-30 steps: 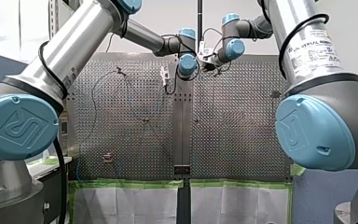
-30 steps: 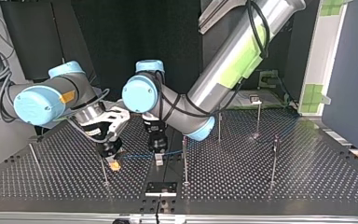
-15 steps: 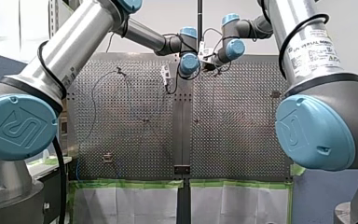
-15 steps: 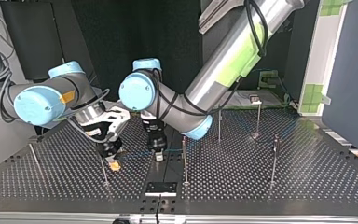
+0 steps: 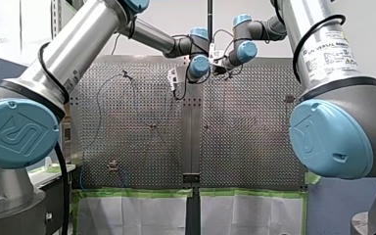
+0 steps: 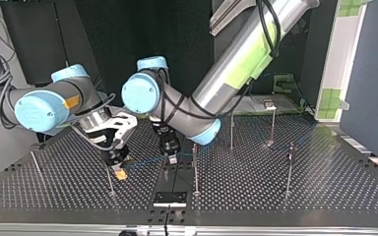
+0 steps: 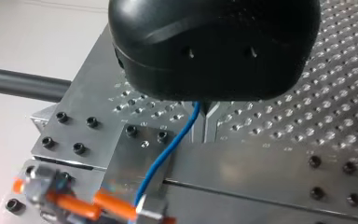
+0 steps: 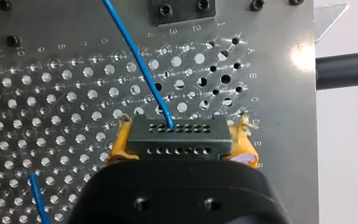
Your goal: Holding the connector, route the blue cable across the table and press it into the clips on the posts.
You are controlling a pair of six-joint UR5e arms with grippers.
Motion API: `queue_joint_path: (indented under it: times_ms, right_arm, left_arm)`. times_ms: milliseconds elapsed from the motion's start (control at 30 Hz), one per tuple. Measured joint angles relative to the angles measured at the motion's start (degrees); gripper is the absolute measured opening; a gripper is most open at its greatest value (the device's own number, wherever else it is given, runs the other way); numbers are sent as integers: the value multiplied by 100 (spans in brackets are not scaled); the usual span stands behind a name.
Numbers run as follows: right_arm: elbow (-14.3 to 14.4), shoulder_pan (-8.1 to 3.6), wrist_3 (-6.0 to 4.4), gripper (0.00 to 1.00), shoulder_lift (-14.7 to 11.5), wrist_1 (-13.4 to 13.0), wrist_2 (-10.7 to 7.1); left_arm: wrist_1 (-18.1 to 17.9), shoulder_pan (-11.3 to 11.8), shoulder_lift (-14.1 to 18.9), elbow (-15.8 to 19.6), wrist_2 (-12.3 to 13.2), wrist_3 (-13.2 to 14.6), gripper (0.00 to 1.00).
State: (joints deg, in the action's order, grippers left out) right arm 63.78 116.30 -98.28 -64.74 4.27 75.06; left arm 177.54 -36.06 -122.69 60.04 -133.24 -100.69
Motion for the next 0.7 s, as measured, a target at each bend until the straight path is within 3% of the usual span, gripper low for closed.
queue_joint_path:
  times_ms: [133, 400, 700]
  right_arm:
    - [105, 13, 0, 0, 0, 1, 0]
    - [412, 46, -7, 0, -2, 3, 0]
    - [657, 55, -13, 0, -81, 6, -2]
  left_arm:
    - [15, -69, 94, 128, -131, -39, 0]
    - [-352, -103, 487, 531, -173, -65, 0]
    - [-797, -67, 653, 978, 32, -121, 0]
